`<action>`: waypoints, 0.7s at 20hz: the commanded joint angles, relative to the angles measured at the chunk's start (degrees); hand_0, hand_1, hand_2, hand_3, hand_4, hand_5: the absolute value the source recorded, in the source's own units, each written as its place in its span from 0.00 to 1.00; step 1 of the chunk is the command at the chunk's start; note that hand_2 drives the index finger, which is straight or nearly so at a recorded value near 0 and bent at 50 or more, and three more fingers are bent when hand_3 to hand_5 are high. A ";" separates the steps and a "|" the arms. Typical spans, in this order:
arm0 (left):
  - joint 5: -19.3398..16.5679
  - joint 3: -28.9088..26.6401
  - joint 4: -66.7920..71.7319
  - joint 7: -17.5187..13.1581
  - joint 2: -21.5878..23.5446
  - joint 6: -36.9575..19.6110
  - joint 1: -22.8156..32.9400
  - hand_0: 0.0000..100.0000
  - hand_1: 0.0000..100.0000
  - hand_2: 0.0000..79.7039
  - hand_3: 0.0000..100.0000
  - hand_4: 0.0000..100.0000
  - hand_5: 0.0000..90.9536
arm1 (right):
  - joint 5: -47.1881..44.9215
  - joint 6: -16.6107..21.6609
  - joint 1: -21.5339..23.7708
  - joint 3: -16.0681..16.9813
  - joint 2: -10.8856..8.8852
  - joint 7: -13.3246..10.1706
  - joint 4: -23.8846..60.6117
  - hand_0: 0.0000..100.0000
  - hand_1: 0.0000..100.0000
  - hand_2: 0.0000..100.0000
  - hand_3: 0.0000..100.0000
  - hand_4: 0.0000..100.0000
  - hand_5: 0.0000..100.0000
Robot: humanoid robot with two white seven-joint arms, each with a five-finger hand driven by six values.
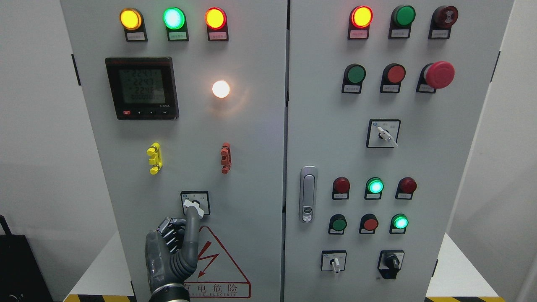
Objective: Turn on light switch 1
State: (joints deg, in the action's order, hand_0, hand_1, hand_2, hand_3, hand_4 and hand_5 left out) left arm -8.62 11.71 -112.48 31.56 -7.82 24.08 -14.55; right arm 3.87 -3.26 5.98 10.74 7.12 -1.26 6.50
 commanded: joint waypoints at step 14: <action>4.22 -13.28 27.17 -18.72 5.18 -43.64 28.69 0.23 0.25 0.71 0.98 1.00 0.89 | 0.00 0.01 0.00 -0.02 0.00 0.03 0.00 0.00 0.00 0.00 0.00 0.00 0.00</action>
State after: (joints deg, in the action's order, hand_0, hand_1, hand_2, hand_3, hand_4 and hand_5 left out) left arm -7.01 7.53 -106.69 17.90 -5.59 -10.02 5.36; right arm 3.87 -3.25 5.98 10.74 7.11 -1.26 6.50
